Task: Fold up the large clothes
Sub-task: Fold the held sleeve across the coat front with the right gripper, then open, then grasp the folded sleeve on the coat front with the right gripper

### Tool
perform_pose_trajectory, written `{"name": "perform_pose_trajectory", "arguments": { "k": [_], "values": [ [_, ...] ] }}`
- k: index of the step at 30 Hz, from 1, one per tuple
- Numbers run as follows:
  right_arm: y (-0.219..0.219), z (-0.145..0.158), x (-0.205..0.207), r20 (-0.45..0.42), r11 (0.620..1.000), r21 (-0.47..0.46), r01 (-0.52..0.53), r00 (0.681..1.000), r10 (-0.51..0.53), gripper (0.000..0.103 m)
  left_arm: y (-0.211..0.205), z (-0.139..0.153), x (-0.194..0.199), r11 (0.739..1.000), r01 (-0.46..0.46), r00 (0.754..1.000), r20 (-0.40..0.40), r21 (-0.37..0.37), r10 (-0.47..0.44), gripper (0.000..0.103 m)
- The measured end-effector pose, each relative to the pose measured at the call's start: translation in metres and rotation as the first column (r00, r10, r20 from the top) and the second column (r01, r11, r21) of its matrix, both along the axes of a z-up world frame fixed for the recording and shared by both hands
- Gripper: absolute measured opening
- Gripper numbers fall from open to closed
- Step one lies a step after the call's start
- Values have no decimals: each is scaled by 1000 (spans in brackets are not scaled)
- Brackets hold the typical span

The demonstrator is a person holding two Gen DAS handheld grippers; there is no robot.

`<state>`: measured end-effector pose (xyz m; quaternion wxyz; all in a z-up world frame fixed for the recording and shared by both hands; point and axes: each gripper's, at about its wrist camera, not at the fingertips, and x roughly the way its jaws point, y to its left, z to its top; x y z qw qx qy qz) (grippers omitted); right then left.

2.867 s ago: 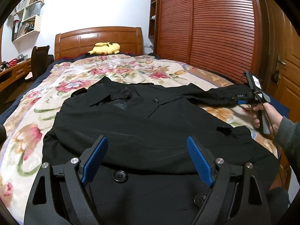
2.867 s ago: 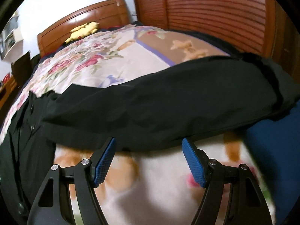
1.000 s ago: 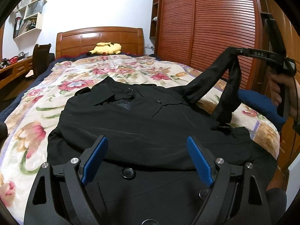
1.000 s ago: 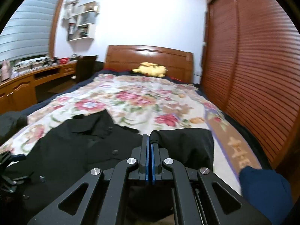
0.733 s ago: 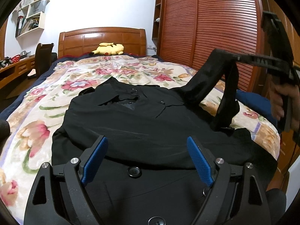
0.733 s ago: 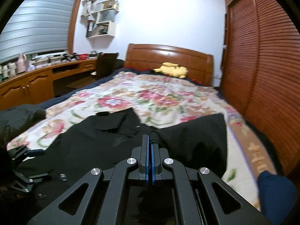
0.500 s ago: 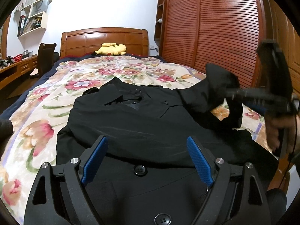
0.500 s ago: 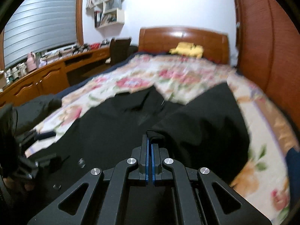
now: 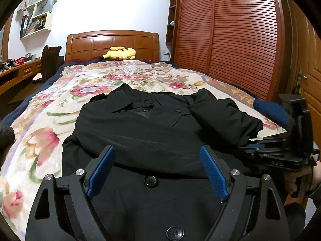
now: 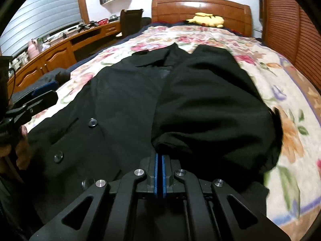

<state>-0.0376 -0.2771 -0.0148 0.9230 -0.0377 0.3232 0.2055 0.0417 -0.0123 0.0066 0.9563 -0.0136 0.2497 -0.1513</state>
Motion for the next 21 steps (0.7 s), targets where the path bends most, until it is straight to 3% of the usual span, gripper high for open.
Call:
{"name": "perform_pose_trajectory", "arguments": {
  "k": [3, 5, 7, 8, 15, 21],
  "values": [
    [-6, 11, -7, 26, 1000, -11, 11, 1000, -11, 9, 1, 0, 0, 1000, 1, 1000, 0, 1, -1, 87],
    [-13, 20, -11, 51, 999, -27, 25, 998, -23, 24, 1, 0, 0, 1000, 0, 1000, 1, 3, 0, 86],
    [-20, 29, -11, 76, 999, -32, 31, 997, -29, 52, 1, 0, 0, 1000, 1, 1000, 2, 4, -1, 87],
    [-25, 34, -10, 78, 1000, -18, 23, 997, -21, 55, 1, 0, 0, 1000, 1, 1000, 2, 4, -1, 87],
    [-56, 40, 18, 91, 989, -15, 147, 985, -146, 59, -1, 0, -1, 1000, 2, 1000, 1, 8, -2, 87],
    [-47, 12, 40, 24, 973, -37, 229, 973, -229, 61, -1, -1, -1, 1000, 3, 1000, -1, 10, -3, 87]
  ]
}}
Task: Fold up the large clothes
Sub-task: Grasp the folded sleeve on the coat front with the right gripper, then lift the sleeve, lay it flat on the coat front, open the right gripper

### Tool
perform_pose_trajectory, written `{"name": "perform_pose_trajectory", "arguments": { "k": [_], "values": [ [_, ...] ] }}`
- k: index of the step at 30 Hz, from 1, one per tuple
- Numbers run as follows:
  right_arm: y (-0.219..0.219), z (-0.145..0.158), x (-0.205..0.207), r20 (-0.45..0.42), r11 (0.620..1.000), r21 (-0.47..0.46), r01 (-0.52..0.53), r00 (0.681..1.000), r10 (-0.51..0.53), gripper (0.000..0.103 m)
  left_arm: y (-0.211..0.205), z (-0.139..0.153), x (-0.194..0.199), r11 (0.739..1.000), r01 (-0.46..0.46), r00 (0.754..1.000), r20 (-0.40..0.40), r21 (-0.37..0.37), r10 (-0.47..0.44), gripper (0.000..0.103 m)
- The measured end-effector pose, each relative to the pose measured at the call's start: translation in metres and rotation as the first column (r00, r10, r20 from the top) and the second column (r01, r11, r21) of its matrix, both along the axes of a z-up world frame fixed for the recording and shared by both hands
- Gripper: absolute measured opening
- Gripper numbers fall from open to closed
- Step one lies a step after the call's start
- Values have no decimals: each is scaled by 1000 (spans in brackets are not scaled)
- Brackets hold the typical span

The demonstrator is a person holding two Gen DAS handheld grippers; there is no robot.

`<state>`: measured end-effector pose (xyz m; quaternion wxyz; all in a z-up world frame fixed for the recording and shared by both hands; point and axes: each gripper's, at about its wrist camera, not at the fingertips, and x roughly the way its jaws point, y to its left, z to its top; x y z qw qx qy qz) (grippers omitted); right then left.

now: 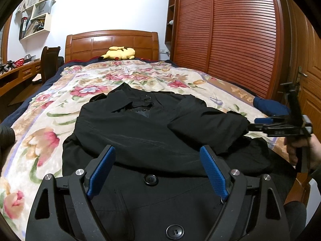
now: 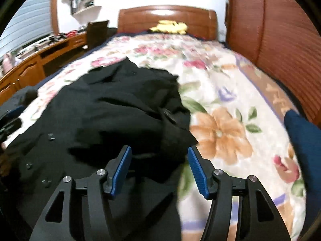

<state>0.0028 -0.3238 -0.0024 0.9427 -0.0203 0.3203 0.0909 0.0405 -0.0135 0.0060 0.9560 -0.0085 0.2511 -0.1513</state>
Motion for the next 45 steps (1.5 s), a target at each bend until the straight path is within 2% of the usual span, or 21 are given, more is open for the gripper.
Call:
{"name": "perform_pose_trajectory", "arguments": {
  "k": [4, 9, 16, 24, 28, 30, 31, 38, 42, 45],
  "values": [
    [0, -8, 23, -44, 997, 73, 3, 999, 0, 61, 0, 0, 0, 1000, 1, 1000, 0, 3, -1, 87],
    [19, -14, 49, -102, 997, 76, -19, 994, 27, 61, 0, -2, 1, 1000, 2, 1000, -2, 7, -2, 87],
    [51, -27, 82, -146, 998, -19, -59, 988, 56, 61, -1, -2, 1, 1000, 2, 1000, -3, 9, -2, 87],
    [67, -33, 91, -142, 994, -75, -74, 988, 63, 60, 1, -2, -1, 1000, 1, 1000, -1, 7, -1, 87],
    [66, -34, 90, -153, 991, -21, -130, 980, 125, 23, 1, -2, 0, 1000, 0, 1000, -1, 7, 0, 87],
    [71, -34, 88, -144, 989, -45, -140, 981, 132, 17, 1, -2, -1, 1000, 0, 1000, -1, 6, 0, 87],
    [74, -32, 87, -131, 988, -63, -144, 982, 135, 9, 2, -2, -1, 1000, -1, 1000, 0, 5, 1, 87],
    [83, 0, 65, 23, 987, -73, -142, 989, 144, 5, 13, 0, -7, 1000, -11, 1000, 6, 21, 11, 87],
    [96, 16, 54, 109, 985, -71, -154, 981, 161, 5, 20, 3, -11, 1000, -20, 1000, 12, 16, 20, 87],
    [101, 23, 46, 143, 978, -32, -206, 968, 209, 4, 25, 2, -14, 999, -32, 999, 13, 29, 32, 87]
  ]
}}
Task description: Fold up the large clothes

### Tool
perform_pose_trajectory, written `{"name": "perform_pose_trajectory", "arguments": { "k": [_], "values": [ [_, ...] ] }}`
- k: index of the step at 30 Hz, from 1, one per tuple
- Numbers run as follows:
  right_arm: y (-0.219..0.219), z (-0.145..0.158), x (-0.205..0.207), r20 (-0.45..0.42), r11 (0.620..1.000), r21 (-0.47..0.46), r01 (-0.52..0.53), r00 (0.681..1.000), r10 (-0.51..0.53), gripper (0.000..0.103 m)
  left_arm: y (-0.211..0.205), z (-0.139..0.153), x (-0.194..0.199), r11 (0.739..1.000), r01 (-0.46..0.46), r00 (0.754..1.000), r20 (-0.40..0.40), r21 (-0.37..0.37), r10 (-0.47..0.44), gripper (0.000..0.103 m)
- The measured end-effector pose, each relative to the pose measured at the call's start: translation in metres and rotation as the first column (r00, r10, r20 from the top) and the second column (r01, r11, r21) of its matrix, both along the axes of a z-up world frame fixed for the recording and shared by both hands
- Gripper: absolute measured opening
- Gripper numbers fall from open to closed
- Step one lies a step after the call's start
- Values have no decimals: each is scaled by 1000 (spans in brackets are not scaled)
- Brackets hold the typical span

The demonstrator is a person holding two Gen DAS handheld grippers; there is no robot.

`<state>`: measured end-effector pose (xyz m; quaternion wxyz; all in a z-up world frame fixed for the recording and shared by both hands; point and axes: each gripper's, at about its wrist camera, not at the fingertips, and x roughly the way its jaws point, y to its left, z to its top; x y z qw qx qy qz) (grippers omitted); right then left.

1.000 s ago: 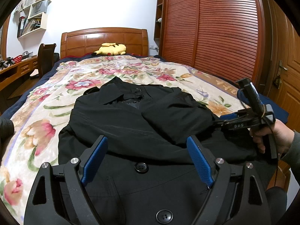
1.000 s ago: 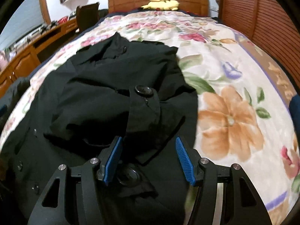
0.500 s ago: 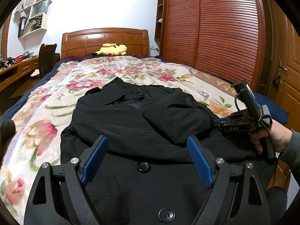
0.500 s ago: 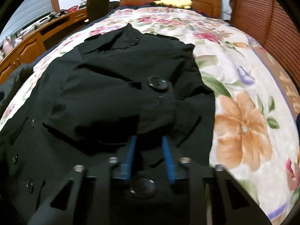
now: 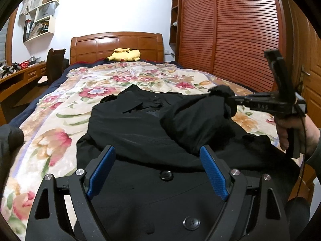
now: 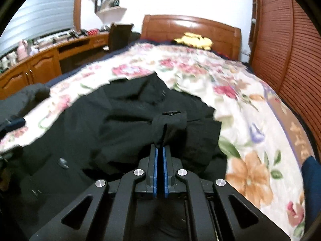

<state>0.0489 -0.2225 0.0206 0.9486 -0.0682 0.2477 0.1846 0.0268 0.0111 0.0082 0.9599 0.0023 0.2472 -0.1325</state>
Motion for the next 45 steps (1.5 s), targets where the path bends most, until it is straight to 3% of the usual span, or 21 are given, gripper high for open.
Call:
{"name": "perform_pose_trajectory", "arguments": {
  "k": [15, 27, 29, 36, 40, 45],
  "values": [
    [72, -2, -25, 47, 972, -18, -234, 971, 235, 5, 40, 0, -11, 998, -65, 998, 3, 4, 65, 87],
    [92, 0, -32, 17, 949, -5, -315, 949, 315, 5, 61, -3, -17, 995, -95, 995, 2, -3, 95, 86],
    [92, 3, -37, 21, 947, -10, -321, 947, 321, 9, 63, -3, -17, 995, -97, 995, 5, -5, 97, 87],
    [93, 15, -53, 28, 952, -1, -306, 952, 306, 47, 67, -2, -18, 995, -101, 995, 9, -8, 101, 86],
    [88, 23, -69, 73, 958, 4, -288, 955, 287, 49, 69, -3, -16, 995, -102, 995, 9, -13, 102, 87],
    [73, 13, -64, 48, 975, -5, -223, 974, 223, 49, 71, -4, -16, 995, -103, 995, 2, -7, 103, 87]
  ]
}}
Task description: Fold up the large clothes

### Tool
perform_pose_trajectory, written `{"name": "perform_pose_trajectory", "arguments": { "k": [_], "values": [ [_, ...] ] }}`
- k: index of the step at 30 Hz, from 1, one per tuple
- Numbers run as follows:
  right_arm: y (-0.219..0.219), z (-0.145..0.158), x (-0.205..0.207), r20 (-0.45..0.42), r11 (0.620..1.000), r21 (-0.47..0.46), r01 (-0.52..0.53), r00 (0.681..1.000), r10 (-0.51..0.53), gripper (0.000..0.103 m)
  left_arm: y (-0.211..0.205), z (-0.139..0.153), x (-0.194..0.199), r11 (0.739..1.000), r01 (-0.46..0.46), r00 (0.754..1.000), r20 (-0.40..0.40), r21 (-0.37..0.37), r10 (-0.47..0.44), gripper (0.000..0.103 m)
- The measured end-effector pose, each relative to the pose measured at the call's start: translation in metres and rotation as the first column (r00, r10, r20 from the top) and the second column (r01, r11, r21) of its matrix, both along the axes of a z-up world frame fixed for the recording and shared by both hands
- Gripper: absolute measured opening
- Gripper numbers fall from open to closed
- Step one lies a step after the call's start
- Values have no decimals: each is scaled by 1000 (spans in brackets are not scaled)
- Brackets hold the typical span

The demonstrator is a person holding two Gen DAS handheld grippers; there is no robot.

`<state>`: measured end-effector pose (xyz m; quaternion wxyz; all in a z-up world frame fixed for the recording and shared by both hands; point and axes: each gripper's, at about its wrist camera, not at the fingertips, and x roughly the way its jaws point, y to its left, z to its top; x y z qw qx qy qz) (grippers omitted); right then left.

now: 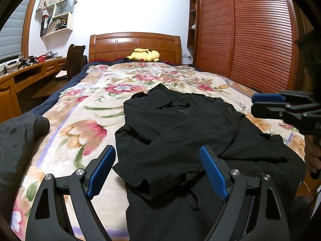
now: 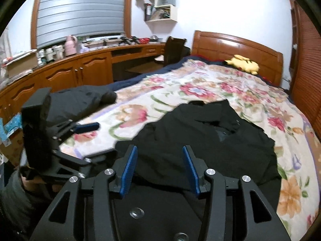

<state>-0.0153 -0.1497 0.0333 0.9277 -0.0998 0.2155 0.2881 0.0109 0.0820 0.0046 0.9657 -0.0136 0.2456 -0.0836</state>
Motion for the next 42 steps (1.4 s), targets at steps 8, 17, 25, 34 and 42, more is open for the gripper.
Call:
{"name": "perform_pose_trajectory", "arguments": {
  "k": [8, 17, 25, 34, 42],
  "values": [
    [-31, -37, 22, -48, 988, -52, 146, 988, -149, 49, -3, -12, 7, 1000, 4, 998, -59, 20, -3, 86],
    [-55, -69, 39, -80, 960, -96, 261, 960, -269, 49, -18, -28, 4, 997, 59, 991, -120, 55, -52, 84],
    [-63, -95, 61, -171, 952, -91, 293, 937, -305, 49, -24, -39, 8, 996, 67, 980, -191, 66, -54, 59],
    [-52, -103, 60, -176, 950, -103, 295, 935, -310, 49, -26, -21, -15, 995, 83, 989, -128, 63, -75, 8],
    [-61, -108, 57, -191, 952, -86, 293, 933, -305, 50, -24, -12, -48, 997, 60, 993, -100, 50, -55, 8]
  ]
}}
